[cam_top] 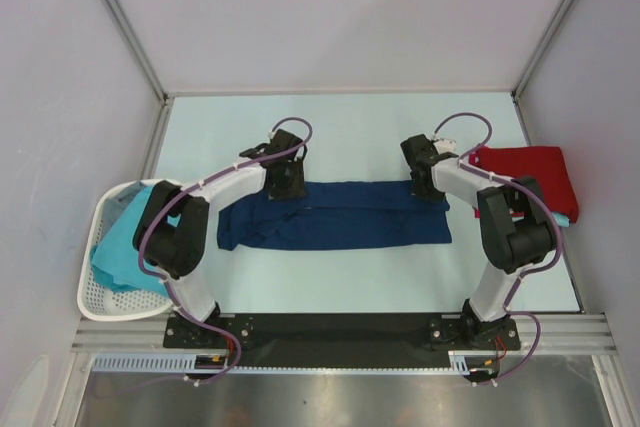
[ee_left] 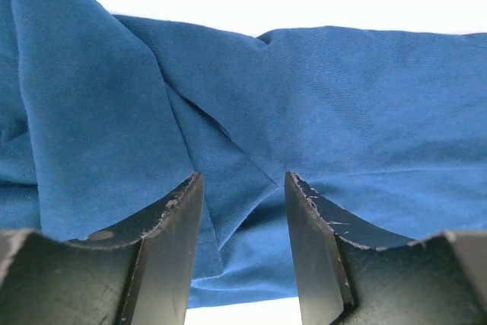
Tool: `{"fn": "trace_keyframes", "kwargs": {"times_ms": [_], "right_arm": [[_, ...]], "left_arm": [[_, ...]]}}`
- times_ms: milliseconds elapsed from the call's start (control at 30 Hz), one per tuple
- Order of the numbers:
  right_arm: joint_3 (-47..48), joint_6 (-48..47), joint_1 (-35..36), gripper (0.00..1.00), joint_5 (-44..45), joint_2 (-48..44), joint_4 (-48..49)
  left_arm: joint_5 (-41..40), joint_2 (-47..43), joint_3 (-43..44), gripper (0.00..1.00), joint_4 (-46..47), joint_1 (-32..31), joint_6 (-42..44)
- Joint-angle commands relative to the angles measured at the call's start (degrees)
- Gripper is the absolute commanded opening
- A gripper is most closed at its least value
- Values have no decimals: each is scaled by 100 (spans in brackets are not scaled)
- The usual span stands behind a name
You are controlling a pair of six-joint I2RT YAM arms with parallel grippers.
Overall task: Fold and stack the t-shirts
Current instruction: Fold the other side of the tshirt into a rectangle
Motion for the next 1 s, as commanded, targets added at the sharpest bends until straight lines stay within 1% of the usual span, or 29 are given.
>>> {"fn": "trace_keyframes", "kwargs": {"times_ms": [0,100,233,267,300,400,433,467,733,967], "right_arm": [[52,87,5,40,54,188,181],[52,70,14,38,1,276,242],[105,52,-4,31,-43,461,260],[114,52,-21,31,-78,479,251],[122,69,-13,31,-69,470,251],[96,131,-13,38,-8,277,225],[105,122,-13,43,10,111,216],[157,122,-21,44,71,40,164],[702,-45,-153,44,195,-31,-39],[992,-62,-276,42,124,329,-4]], "left_arm": [[16,-304,-46,52,64,-36,-103],[-2,-313,-90,52,55,-36,-103],[-2,-313,-108,52,47,-45,-103],[-2,-313,-108,52,47,-36,-103],[-2,-321,-116,52,47,-36,-103],[-28,-330,-125,52,29,-36,-86],[-28,-339,-125,52,38,-36,-85],[-28,-330,-125,52,29,-36,-85],[42,-225,-29,52,29,-80,-94],[24,-198,-37,52,12,-80,-85]]}}
